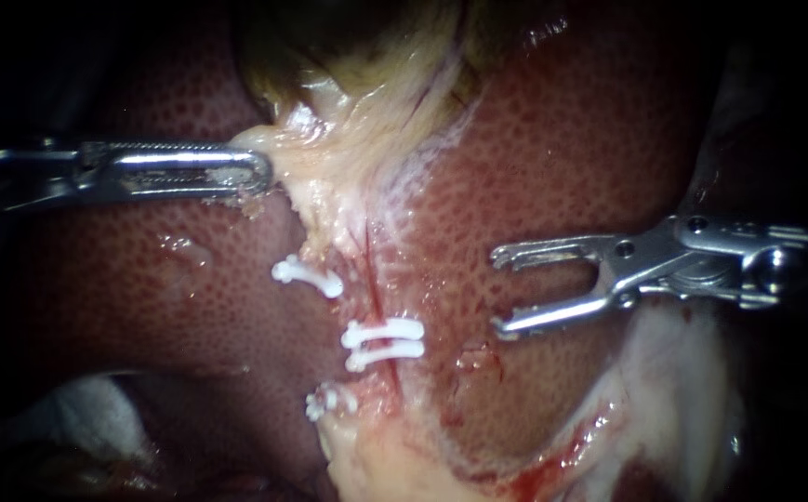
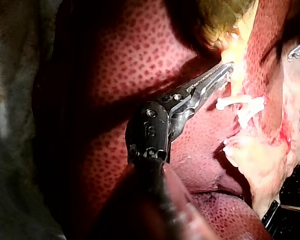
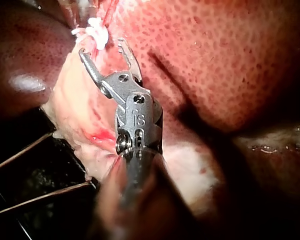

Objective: Going back second clip right tube

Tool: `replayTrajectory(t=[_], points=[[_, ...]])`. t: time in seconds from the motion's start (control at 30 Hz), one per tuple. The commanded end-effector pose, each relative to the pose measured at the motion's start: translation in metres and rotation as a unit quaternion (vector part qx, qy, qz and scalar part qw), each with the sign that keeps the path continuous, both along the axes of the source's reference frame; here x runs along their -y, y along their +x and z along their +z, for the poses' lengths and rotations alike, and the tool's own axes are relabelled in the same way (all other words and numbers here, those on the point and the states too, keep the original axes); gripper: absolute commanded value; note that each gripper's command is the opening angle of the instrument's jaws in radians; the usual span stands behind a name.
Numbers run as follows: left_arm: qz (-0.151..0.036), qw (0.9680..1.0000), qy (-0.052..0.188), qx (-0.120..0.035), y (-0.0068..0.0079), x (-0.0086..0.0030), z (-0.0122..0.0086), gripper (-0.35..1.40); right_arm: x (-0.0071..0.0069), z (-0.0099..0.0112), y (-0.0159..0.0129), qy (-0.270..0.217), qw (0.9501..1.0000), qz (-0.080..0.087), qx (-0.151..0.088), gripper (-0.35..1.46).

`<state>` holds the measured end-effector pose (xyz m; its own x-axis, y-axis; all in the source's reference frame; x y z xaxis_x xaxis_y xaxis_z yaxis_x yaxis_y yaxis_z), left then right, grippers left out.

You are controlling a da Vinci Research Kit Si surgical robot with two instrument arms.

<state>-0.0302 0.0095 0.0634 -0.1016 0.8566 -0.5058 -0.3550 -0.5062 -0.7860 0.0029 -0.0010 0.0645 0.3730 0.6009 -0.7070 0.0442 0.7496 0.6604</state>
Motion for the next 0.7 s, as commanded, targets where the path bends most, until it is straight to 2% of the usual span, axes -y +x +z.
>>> replayTrajectory(t=[0.03,0.17,0.3,0.47,0.7], points=[[0.000,1.0000,-0.001,-0.001,-0.0002,0.0001,0.0002,-0.35,0.0000,-0.0001,-0.0001,-0.002,1.0000,-0.001,-0.001,0.49],[-0.003,1.0000,-0.006,-0.005,-0.0010,0.0010,0.0017,-0.35,0.0000,0.0001,-0.0001,-0.002,1.0000,-0.001,-0.001,0.49],[0.005,0.9999,-0.007,-0.009,-0.0023,0.0016,0.0037,-0.35,0.0000,0.0001,-0.0001,-0.002,1.0000,-0.001,-0.001,0.49],[0.013,0.9998,-0.008,-0.011,-0.0044,0.0016,0.0058,-0.35,0.0000,0.0002,-0.0001,-0.002,1.0000,-0.001,0.000,0.49],[0.019,0.9997,-0.007,-0.012,-0.0069,0.0014,0.0075,-0.35,0.0001,0.0002,0.0000,-0.002,1.0000,-0.001,0.000,0.49]])
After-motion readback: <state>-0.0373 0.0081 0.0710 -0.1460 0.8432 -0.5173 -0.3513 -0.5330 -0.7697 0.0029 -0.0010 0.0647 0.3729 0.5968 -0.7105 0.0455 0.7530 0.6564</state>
